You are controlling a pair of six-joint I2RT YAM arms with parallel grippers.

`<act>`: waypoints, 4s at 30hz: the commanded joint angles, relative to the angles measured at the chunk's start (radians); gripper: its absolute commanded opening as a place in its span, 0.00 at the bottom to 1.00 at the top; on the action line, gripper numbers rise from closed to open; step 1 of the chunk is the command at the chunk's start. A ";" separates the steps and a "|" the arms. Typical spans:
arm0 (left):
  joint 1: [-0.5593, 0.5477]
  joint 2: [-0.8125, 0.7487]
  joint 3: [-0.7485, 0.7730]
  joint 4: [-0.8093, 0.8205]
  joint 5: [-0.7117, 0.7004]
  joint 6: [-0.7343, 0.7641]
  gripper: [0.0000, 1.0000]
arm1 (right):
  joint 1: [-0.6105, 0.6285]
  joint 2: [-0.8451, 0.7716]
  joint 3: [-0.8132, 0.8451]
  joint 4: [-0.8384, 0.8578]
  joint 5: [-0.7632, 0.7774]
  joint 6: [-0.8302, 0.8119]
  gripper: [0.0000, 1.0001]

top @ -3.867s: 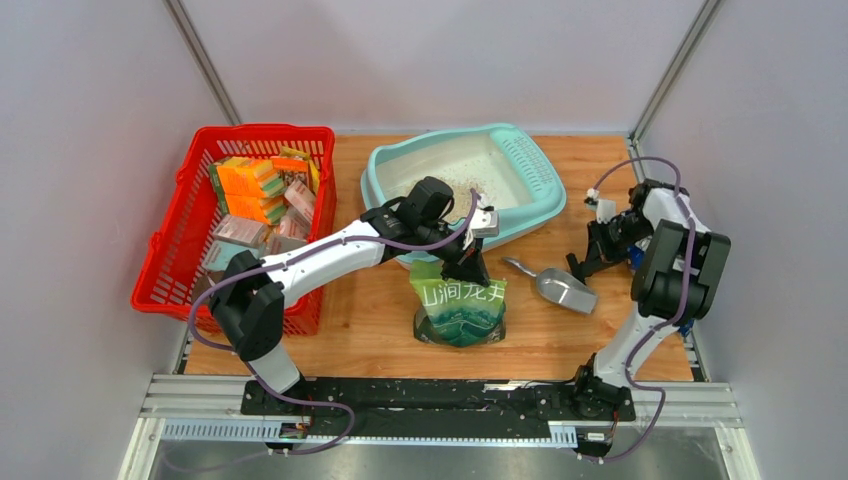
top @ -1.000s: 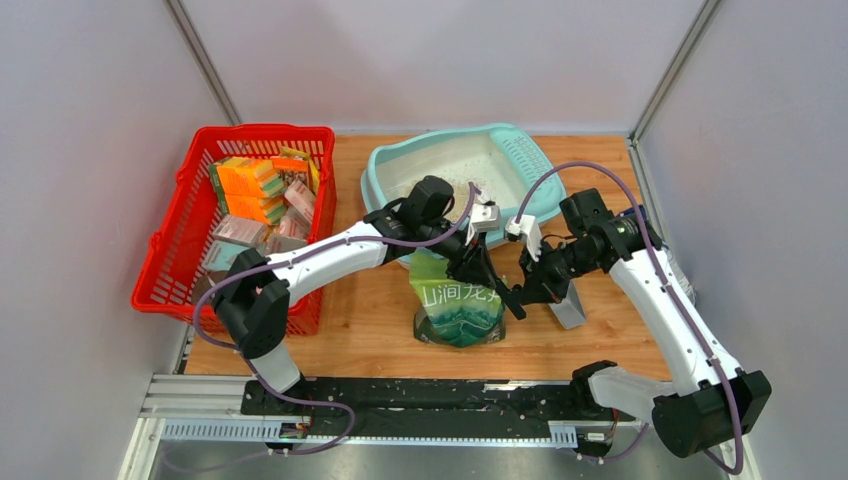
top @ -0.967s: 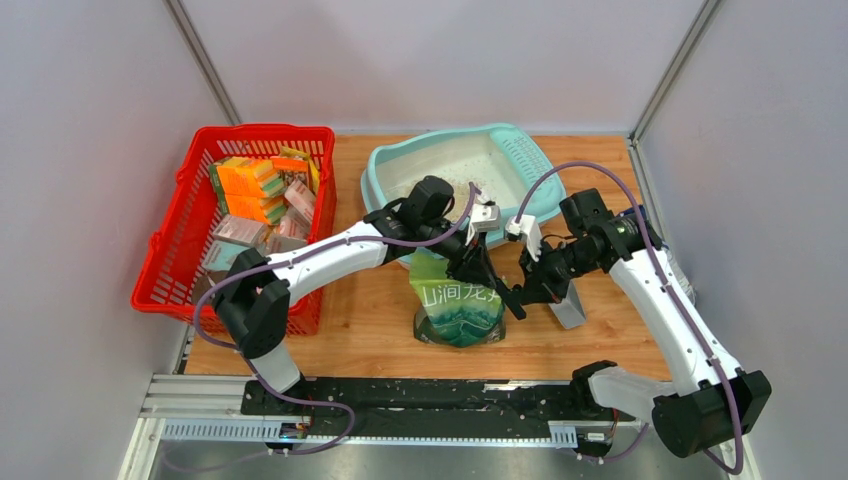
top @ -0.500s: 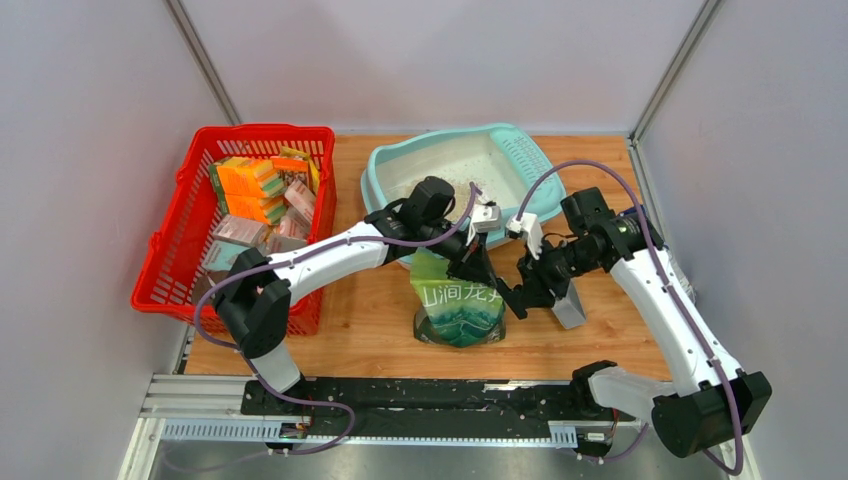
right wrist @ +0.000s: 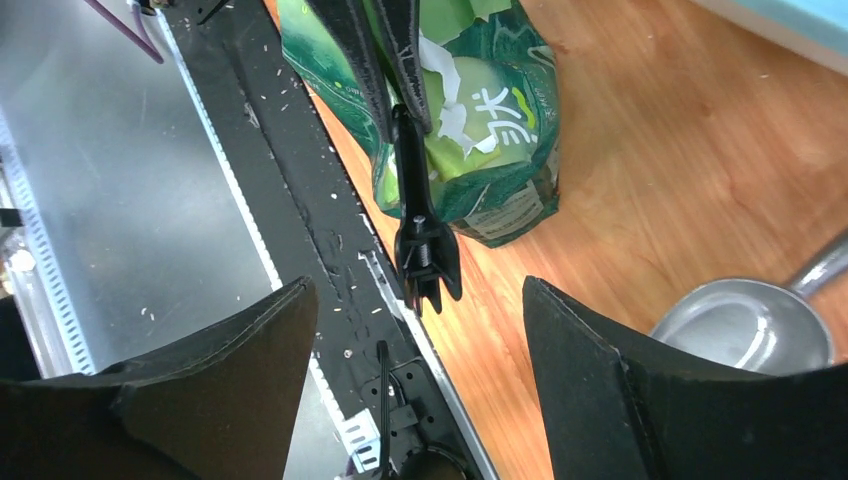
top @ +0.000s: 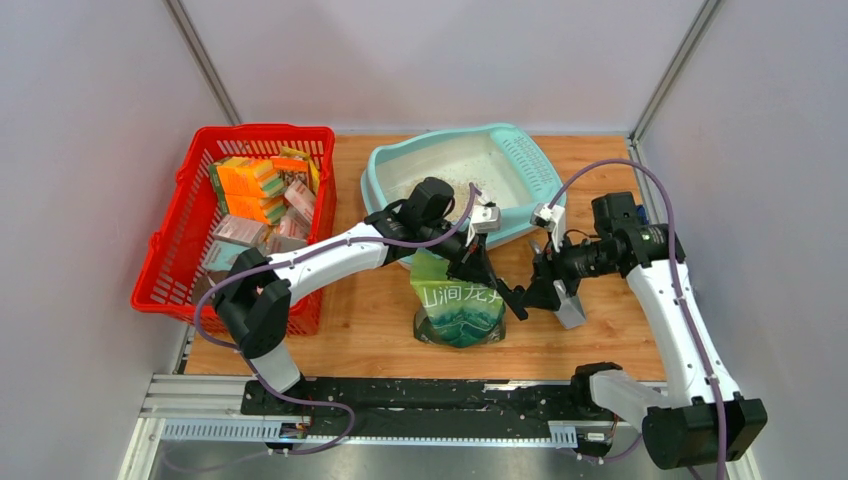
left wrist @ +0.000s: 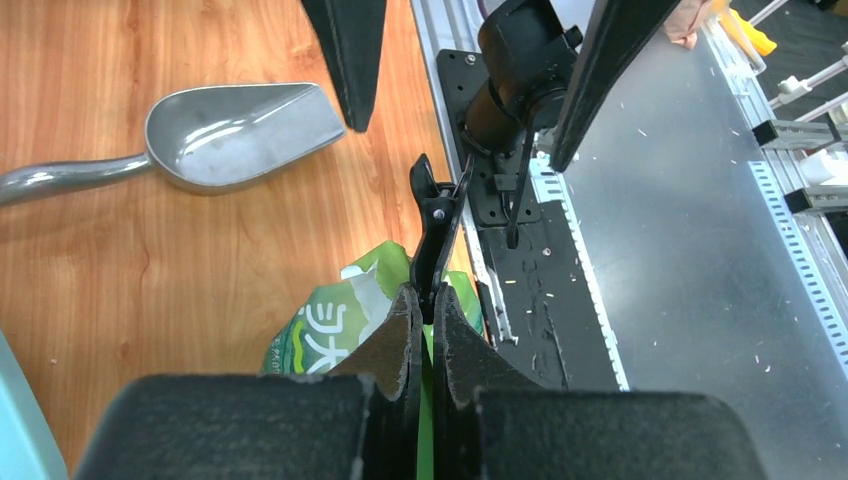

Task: Fill the litter box with clean litter

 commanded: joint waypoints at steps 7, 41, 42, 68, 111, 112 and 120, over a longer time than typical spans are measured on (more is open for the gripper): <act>0.011 -0.015 -0.025 0.017 -0.003 -0.012 0.00 | -0.004 0.048 -0.046 0.080 -0.102 0.010 0.70; 0.013 -0.008 -0.021 0.021 -0.035 -0.041 0.28 | -0.004 0.057 -0.103 0.085 -0.178 -0.060 0.00; 0.013 -0.010 -0.021 0.017 -0.037 -0.038 0.32 | -0.005 0.056 -0.098 0.079 -0.176 -0.062 0.00; 0.033 -0.078 -0.059 -0.066 -0.067 0.071 0.16 | 0.064 0.097 0.239 -0.320 0.129 -0.585 0.00; 0.047 -0.202 -0.102 -0.115 -0.192 0.128 0.29 | 0.435 0.169 0.178 -0.332 0.391 -0.268 0.00; 0.056 -0.217 -0.117 -0.109 -0.184 0.120 0.32 | 0.438 0.171 0.183 -0.331 0.410 -0.252 0.00; 0.099 -0.337 -0.240 -0.126 -0.149 0.144 0.37 | 0.502 0.175 0.213 -0.332 0.514 -0.202 0.00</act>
